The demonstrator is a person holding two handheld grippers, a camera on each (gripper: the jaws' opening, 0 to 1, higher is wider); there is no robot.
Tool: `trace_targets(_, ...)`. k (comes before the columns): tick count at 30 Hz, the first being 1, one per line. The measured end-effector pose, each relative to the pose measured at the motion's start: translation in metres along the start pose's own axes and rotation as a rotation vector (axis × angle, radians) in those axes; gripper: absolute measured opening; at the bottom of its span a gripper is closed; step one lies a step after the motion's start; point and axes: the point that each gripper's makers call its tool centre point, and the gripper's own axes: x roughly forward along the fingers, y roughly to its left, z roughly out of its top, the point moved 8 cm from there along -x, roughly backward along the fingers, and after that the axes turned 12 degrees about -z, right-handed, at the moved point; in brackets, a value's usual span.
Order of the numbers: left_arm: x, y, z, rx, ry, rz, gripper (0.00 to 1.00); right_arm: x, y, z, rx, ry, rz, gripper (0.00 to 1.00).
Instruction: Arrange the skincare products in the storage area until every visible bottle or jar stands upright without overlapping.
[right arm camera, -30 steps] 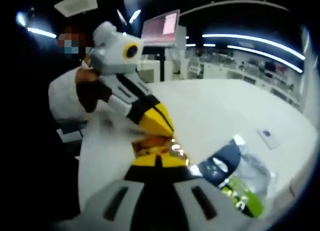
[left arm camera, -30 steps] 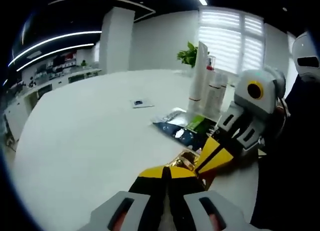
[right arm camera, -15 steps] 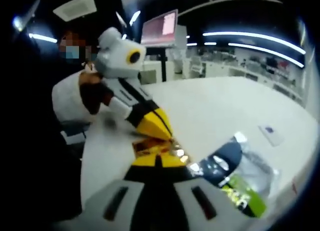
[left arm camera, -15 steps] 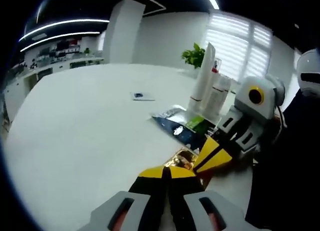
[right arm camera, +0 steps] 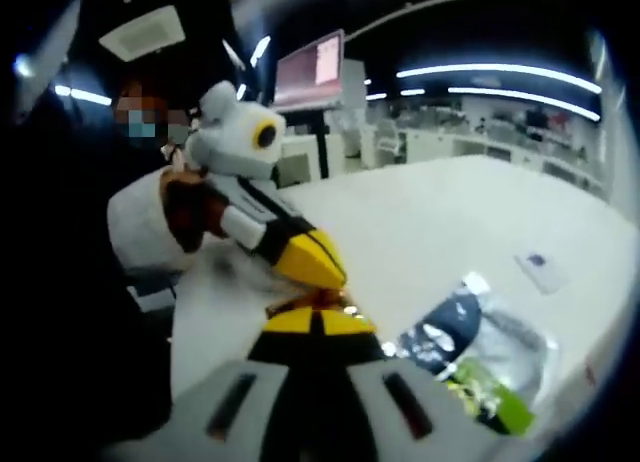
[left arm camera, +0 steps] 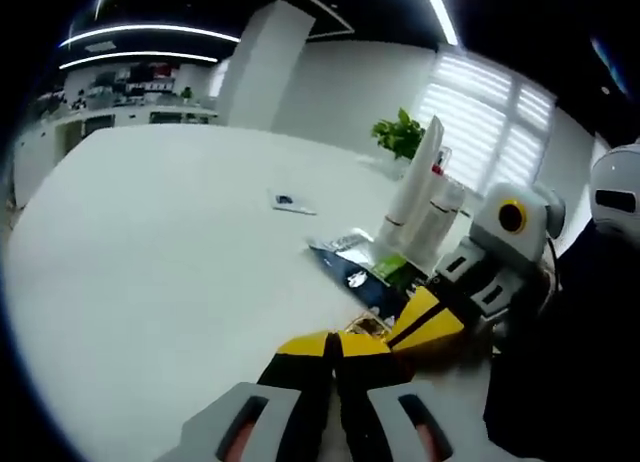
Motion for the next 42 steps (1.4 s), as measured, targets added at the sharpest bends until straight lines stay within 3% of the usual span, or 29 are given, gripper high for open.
trace_targets(3, 0.001, 0.002, 0.005, 0.005, -0.009, -0.001, 0.00, 0.000, -0.008, 0.004, 0.002, -0.025, -0.044, 0.00)
trace_targets(6, 0.002, 0.004, 0.013, -0.036, -0.035, -0.034, 0.00, -0.003, -0.011, 0.016, 0.033, -0.106, -0.040, 0.00)
trace_targets(11, 0.001, 0.009, 0.032, -0.072, -0.098, -0.058, 0.00, -0.001, -0.017, 0.030, 0.024, -0.121, -0.079, 0.00)
trace_targets(16, 0.000, 0.015, 0.051, -0.087, -0.164, -0.077, 0.00, 0.001, -0.021, 0.040, 0.046, -0.142, -0.075, 0.00)
trace_targets(18, 0.000, 0.017, 0.056, -0.115, -0.169, -0.111, 0.00, 0.003, -0.024, 0.043, 0.056, -0.147, -0.088, 0.00)
trace_targets(22, 0.003, 0.026, 0.063, -0.047, -0.162, -0.075, 0.00, 0.009, -0.031, 0.046, 0.050, -0.133, -0.126, 0.00)
trace_targets(25, 0.006, 0.033, 0.068, 0.024, -0.172, -0.044, 0.00, 0.012, -0.038, 0.048, -0.018, -0.136, -0.187, 0.00)
trace_targets(26, 0.007, 0.033, 0.069, 0.048, -0.176, -0.048, 0.00, 0.013, -0.037, 0.048, -0.024, -0.127, -0.178, 0.00)
trace_targets(27, 0.009, 0.033, 0.071, 0.076, -0.176, -0.060, 0.00, 0.012, -0.041, 0.050, -0.058, -0.130, -0.225, 0.00)
trace_targets(34, 0.018, 0.035, 0.083, 0.101, -0.219, -0.049, 0.14, 0.008, -0.041, 0.065, -0.164, -0.153, -0.246, 0.00)
trace_targets(38, 0.020, 0.037, 0.091, 0.128, -0.238, -0.019, 0.24, -0.001, -0.047, 0.076, -0.134, -0.166, -0.230, 0.01)
trace_targets(40, 0.018, 0.039, 0.096, 0.162, -0.242, 0.030, 0.30, -0.008, -0.051, 0.082, -0.153, -0.174, -0.236, 0.05)
trace_targets(42, 0.019, 0.038, 0.101, 0.168, -0.245, 0.033, 0.36, -0.014, -0.056, 0.088, -0.159, -0.170, -0.236, 0.11)
